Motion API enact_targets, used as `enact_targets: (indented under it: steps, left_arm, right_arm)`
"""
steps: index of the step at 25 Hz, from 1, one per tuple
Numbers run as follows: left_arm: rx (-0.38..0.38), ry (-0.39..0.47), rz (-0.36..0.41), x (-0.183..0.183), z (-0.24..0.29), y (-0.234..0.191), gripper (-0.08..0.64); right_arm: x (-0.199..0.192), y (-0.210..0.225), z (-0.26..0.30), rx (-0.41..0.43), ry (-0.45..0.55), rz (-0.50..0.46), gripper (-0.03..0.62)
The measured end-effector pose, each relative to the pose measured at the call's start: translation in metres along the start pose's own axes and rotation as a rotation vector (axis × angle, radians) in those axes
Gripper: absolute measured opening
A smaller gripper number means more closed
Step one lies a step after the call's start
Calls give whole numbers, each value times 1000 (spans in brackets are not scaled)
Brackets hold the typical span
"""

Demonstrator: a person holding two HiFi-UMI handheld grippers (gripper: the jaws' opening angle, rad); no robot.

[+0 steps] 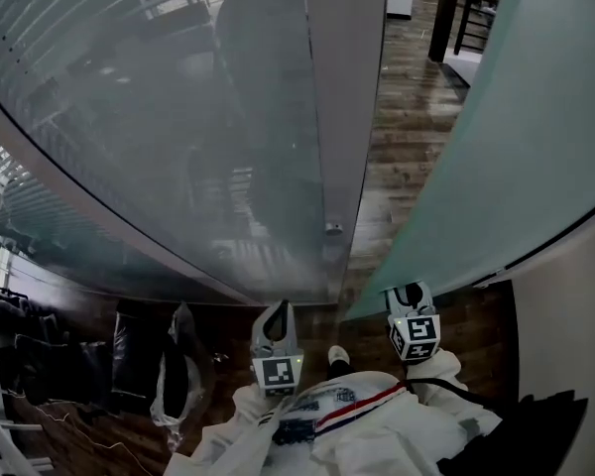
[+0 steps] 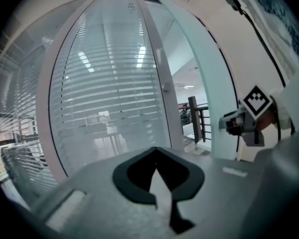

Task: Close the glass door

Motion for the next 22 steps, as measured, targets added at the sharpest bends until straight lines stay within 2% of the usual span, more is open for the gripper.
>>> enact_targets:
  steps: [8, 12, 15, 19, 22]
  left_arm:
    - [11, 7, -21, 13, 33, -7, 2]
    - [-25, 2, -30, -12, 40, -14, 2]
    - [-92, 18, -35, -4, 47, -23, 2]
    - [-210, 81, -12, 13, 63, -22, 2]
    - [-272, 87, -1, 18, 79, -27, 2]
  right_arm:
    - [8, -1, 26, -33, 48, -46, 129]
    - [0, -10, 39, -53, 39, -48, 129]
    - [8, -15, 48, -63, 42, -46, 129]
    - [11, -8, 55, -83, 40, -20, 129]
    - [11, 0, 61, -101, 29, 0, 129]
Point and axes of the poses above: the fingertips, and each gripper's own axes: z forward along the fingers, y to its right, x out of its top, the point moved 7 cm from there along -z, backward along the fingers, and after that the axes turned 5 degrees about y, right-handed, at the moved point
